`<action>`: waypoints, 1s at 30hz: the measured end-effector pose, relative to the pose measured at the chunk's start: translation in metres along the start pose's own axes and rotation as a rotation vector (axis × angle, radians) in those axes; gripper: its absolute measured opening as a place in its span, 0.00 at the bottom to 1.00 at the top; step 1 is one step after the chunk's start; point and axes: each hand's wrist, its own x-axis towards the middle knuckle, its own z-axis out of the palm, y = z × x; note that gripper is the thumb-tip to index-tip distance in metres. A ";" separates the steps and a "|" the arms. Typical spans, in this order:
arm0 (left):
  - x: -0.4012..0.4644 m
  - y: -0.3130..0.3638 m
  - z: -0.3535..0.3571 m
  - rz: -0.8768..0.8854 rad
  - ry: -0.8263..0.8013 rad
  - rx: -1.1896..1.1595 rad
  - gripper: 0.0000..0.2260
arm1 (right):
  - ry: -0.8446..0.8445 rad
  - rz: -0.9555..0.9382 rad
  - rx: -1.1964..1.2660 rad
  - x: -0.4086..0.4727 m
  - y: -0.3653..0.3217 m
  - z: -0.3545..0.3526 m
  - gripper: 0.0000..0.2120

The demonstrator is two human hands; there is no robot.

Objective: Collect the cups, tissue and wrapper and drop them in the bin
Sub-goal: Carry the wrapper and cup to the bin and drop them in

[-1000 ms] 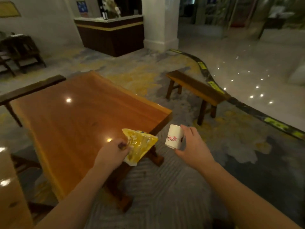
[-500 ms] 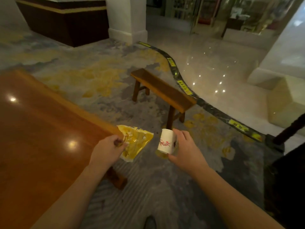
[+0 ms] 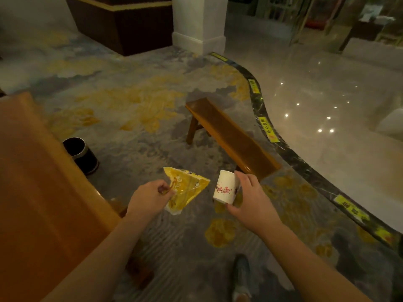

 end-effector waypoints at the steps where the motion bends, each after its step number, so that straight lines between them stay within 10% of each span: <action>1: 0.019 0.007 0.007 -0.027 0.027 -0.003 0.10 | -0.014 -0.030 0.002 0.027 0.013 -0.001 0.44; 14: 0.151 0.074 0.028 -0.450 0.282 -0.012 0.10 | -0.331 -0.374 0.040 0.307 0.056 -0.025 0.43; 30: 0.396 -0.032 -0.028 -0.740 0.436 -0.167 0.07 | -0.502 -0.734 -0.005 0.629 -0.074 0.086 0.43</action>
